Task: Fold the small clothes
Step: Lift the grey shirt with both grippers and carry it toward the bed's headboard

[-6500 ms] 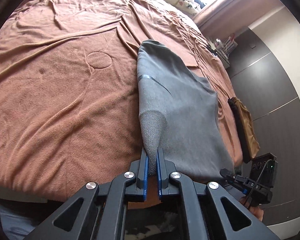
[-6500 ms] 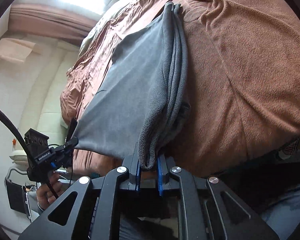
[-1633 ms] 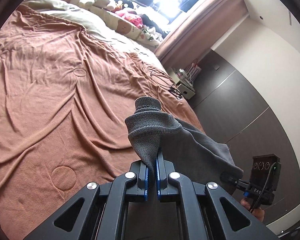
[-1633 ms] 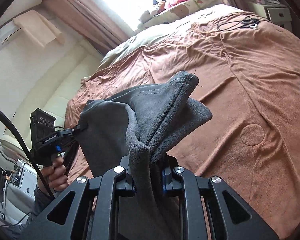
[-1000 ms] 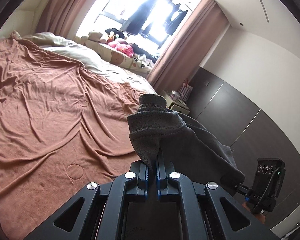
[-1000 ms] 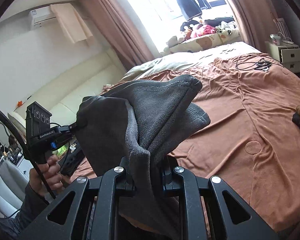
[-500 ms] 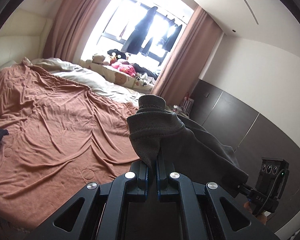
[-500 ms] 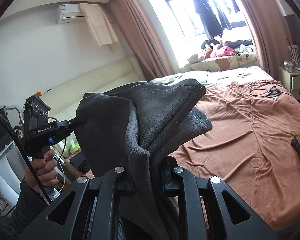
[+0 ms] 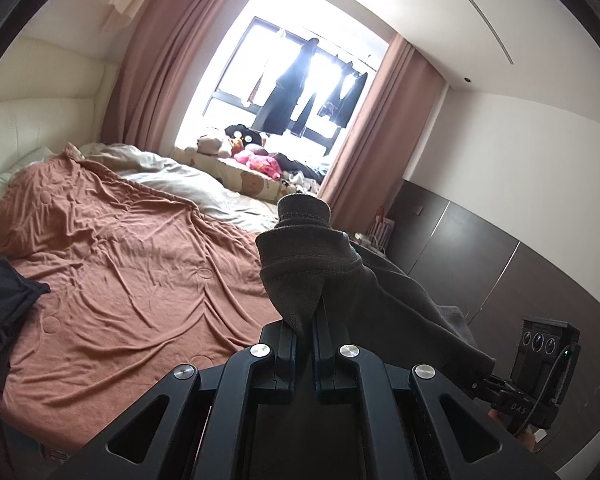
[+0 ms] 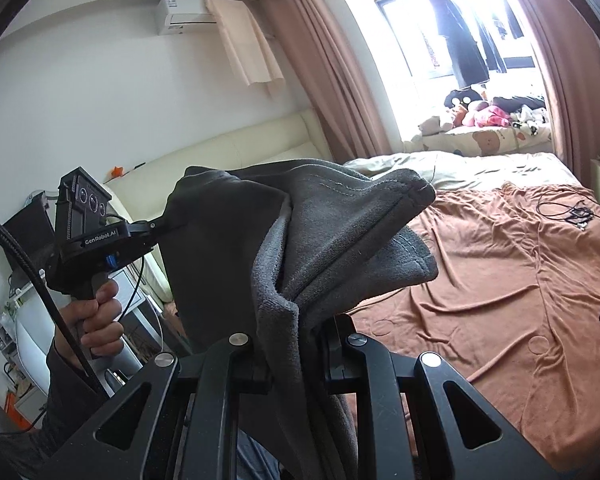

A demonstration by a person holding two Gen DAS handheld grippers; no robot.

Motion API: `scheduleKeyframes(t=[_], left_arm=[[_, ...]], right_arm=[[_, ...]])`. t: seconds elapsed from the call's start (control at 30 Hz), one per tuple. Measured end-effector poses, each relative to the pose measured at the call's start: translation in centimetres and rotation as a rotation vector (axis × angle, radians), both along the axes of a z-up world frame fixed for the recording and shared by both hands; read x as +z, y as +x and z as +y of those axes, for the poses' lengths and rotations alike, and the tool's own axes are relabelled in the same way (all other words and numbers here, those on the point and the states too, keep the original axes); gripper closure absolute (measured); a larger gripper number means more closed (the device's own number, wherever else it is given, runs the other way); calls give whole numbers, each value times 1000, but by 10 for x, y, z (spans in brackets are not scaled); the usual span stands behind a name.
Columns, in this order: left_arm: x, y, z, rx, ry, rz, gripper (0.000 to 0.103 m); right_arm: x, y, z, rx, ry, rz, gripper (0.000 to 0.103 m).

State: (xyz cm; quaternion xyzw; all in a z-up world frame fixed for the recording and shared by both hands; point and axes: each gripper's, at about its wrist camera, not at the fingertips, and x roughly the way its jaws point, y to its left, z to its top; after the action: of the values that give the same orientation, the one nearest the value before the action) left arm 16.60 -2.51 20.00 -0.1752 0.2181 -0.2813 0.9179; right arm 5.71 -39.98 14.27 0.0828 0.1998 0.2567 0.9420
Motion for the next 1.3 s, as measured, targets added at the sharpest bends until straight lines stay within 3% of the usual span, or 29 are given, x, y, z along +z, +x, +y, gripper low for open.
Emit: scheduleKeyframes(t=[0.27, 0.73, 0.97, 1.3], left_arm=[[-11, 13, 60, 77, -29, 4, 98], [-65, 45, 184, 243, -77, 57, 98], [-80, 66, 245, 277, -98, 75, 98], [-56, 91, 330, 391, 27, 7, 98]], right_arm=[[-3, 31, 28, 55, -19, -19, 90], [-24, 136, 118, 220, -84, 35, 90], [-38, 194, 161, 297, -98, 52, 90], [-37, 264, 238, 344, -88, 75, 90]])
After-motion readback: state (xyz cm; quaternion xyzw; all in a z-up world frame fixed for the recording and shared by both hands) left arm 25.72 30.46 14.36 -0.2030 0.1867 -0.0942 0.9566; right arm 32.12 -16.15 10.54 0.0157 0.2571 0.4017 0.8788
